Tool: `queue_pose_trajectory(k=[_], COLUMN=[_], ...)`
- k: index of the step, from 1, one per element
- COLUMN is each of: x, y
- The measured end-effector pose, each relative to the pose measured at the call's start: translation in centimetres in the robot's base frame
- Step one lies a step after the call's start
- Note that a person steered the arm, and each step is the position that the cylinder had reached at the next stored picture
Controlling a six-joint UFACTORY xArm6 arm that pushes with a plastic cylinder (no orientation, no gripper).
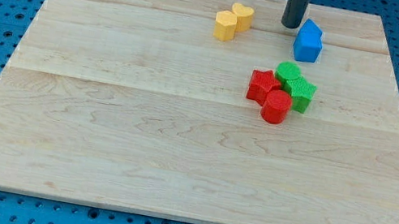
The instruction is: Keep the yellow heart vertically above the yellow hexagon
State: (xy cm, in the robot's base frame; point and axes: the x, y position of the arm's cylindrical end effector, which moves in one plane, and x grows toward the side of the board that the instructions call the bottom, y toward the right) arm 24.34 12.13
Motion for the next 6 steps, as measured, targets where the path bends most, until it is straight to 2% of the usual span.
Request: queue_pose_trajectory(k=[6], x=[0.3], y=[-7.3])
